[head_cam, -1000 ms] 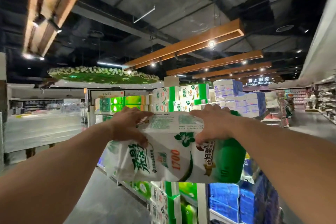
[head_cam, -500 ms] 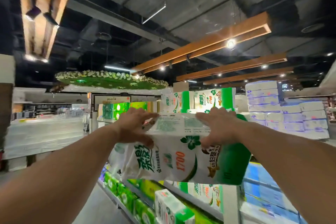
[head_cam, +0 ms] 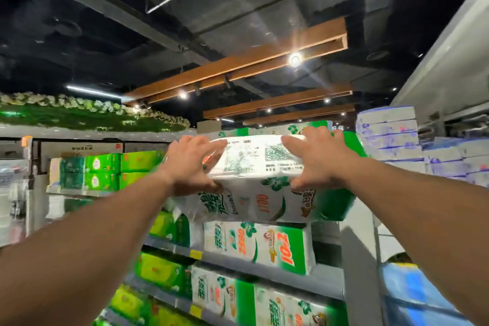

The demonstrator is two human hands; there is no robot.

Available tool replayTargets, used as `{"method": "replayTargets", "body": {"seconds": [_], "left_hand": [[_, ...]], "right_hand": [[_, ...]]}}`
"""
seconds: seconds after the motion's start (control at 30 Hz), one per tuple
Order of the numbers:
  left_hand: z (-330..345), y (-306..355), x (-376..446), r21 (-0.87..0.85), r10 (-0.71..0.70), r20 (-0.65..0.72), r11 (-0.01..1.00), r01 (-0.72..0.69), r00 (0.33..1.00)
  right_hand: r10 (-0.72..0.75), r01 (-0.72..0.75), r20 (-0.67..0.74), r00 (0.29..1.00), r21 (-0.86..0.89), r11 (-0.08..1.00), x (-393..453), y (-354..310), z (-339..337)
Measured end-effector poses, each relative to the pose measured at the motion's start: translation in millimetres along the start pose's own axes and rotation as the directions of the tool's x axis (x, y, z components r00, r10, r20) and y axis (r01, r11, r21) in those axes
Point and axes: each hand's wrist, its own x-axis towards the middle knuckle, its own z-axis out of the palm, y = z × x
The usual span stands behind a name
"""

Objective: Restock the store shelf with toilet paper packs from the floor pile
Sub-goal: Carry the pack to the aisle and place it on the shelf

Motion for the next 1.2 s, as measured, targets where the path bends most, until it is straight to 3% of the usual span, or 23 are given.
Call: {"method": "replayTargets", "body": {"seconds": [0.4, 0.7, 0.9, 1.07, 1.2], "left_hand": [[161.4, -90.1, 158.4, -0.070, 0.019, -0.310, 0.997, -0.043, 0.951], [283.8, -122.9, 295.2, -0.162, 0.081, -0.350, 0.976, -0.146, 0.933], [344.9, -130.3, 375.8, -0.235, 0.120, -0.305, 0.952, -0.197, 0.945], [369.8, -126.0, 423.9, -0.277, 0.176, -0.238, 0.930, -0.240, 0.955], [362.6, -124.5, 466.6, -0.389, 0.123, -0.136, 0.906, -0.167, 0.983]], "right_hand": [[0.112, -0.185, -0.320, 0.941, -0.211, 0.960, 181.5, 12.5, 104.5], [0.223, -0.310, -0.274, 0.935, -0.331, 0.891, 290.4, 52.2, 172.0], [0.298, -0.356, -0.210, 0.931, -0.349, 0.867, 352.6, 79.1, 204.9], [0.350, -0.369, -0.117, 0.929, -0.311, 0.876, 382.8, 109.0, 227.9], [0.412, -0.410, -0.035, 0.911, -0.211, 0.888, 413.8, 133.1, 220.0]]}}
